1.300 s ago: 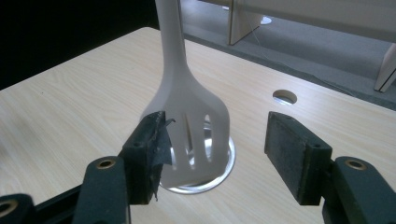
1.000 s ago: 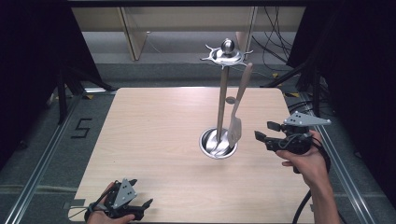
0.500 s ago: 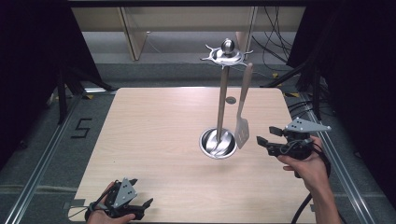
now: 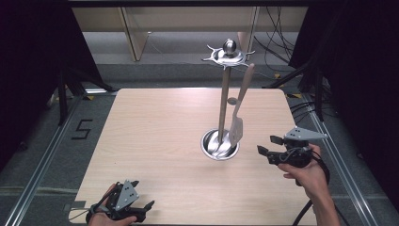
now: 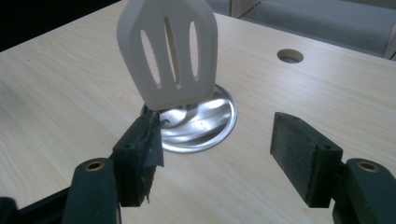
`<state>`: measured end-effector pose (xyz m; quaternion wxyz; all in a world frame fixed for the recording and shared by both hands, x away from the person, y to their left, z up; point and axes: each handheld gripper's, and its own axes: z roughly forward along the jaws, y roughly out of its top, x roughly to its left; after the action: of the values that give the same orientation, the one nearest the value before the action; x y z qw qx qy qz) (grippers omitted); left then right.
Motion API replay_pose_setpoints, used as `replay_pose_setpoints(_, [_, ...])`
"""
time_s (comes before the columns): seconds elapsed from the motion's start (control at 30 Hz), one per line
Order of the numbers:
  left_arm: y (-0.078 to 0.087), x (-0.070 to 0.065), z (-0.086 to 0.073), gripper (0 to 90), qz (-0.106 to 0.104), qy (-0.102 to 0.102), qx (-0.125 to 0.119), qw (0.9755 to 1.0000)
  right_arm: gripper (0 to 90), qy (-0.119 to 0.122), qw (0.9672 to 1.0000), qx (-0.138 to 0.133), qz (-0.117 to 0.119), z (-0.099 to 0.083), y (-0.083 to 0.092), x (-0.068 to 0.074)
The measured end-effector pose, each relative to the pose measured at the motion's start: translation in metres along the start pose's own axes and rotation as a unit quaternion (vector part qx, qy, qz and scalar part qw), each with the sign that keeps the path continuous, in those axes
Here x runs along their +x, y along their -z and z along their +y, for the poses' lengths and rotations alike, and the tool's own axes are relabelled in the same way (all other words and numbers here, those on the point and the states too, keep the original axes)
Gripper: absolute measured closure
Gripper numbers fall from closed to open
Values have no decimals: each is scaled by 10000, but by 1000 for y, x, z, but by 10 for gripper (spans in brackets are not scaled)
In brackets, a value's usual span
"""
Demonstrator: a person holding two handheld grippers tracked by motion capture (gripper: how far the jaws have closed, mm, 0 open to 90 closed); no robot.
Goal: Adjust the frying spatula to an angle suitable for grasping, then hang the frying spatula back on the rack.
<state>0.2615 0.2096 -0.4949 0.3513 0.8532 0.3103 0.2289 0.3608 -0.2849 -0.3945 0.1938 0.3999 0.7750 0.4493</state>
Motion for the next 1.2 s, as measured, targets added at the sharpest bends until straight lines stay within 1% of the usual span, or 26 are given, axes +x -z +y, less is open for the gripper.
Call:
replay_pose_setpoints(0.13, [1,0,0,159,-5,31,-41,10000,347,-106,9999,38,-16,-3,0,3])
replay_pose_setpoints(0.17, [1,-1,0,159,-2,28,-43,10000,345,49,10000,71,2,-4,0,2])
replay_pose_setpoints(0.2, [0,-1,0,159,-8,53,-61,10000,345,-21,9999,135,-12,-5,0,3])
replay_pose_setpoints(0.27, [0,-1,1,159,22,-31,-22,10000,344,-52,9999,118,-31,-6,-1,3])
replay_pose_setpoints(0.3, [0,-1,1,159,5,-39,-10,10000,344,109,9998,148,-9,-7,-1,1])
replay_pose_setpoints(0.33, [0,-1,1,159,-2,51,-70,10000,344,109,9998,148,-9,-7,-1,1])
replay_pose_setpoints(0.37, [1,-1,1,159,29,-44,-13,10000,342,-83,9998,192,26,-9,-1,4])
replay_pose_setpoints(0.4, [1,-1,1,159,29,-44,-13,10000,342,-25,9999,156,-1,-9,-2,3])
replay_pose_setpoints(0.43, [1,-2,1,159,1,40,-92,9999,342,-25,9999,156,-1,-9,-2,3])
replay_pose_setpoints(0.47, [4,1,2,159,-36,-156,74,9998,341,93,9998,155,14,-9,-2,1])
replay_pose_setpoints(0.5, [4,1,2,159,-69,-129,66,9999,340,110,9998,174,33,-10,-2,1])
replay_pose_setpoints(0.53, [4,0,1,159,-72,-122,63,9999,339,-81,9998,168,91,-11,-3,5])
replay_pose_setpoints(0.57, [4,0,1,159,-47,-152,74,9998,338,-11,9998,162,86,-12,-4,4])
replay_pose_setpoints(0.6, [4,0,1,159,-46,-153,74,9998,337,-62,9997,230,97,-13,-4,6])
replay_pose_setpoints(0.67, [4,0,1,159,-50,-143,62,9999,337,-50,9996,268,76,-15,-4,7])
replay_pose_setpoints(0.7, [4,0,0,159,-50,-141,61,9999,336,47,9996,270,81,-16,-5,6])
replay_pose_setpoints(0.73, [4,1,1,159,-48,-160,63,9998,335,-4,9994,322,92,-19,-6,7])
replay_pose_setpoints(0.8, [4,1,1,159,-61,-143,63,9999,334,17,9995,296,89,-20,-7,7])
replay_pose_setpoints(0.83, [1,-2,0,159,-1,42,-101,9999,334,-9,9992,379,126,-20,-6,8])
replay_pose_setpoints(0.87, [3,0,1,159,-25,-94,6,10000,333,133,9994,312,89,-21,-7,6])
replay_pose_setpoints(0.9, [4,1,1,159,-46,-152,66,9999,333,-2,9994,324,113,-23,-7,8])
replay_pose_setpoints(0.97, [1,-1,0,159,-6,-91,8,10000,332,-9,9994,317,123,-23,-7,8])
replay_pose_setpoints(1.0, [1,-1,0,159,11,-89,1,10000,332,108,9992,370,132,-23,-6,6])
replay_pose_setpoints(1.03, [1,-1,0,159,-10,-17,-45,10000,331,96,9992,366,148,-24,-6,6])
replay_pose_setpoints(1.07, [1,-1,0,159,7,-46,-37,10000,330,-1,9992,376,113,-26,-4,9])
replay_pose_setpoints(1.2, [1,-2,0,159,5,-30,-39,10000,329,-35,9992,374,113,-29,-3,10])
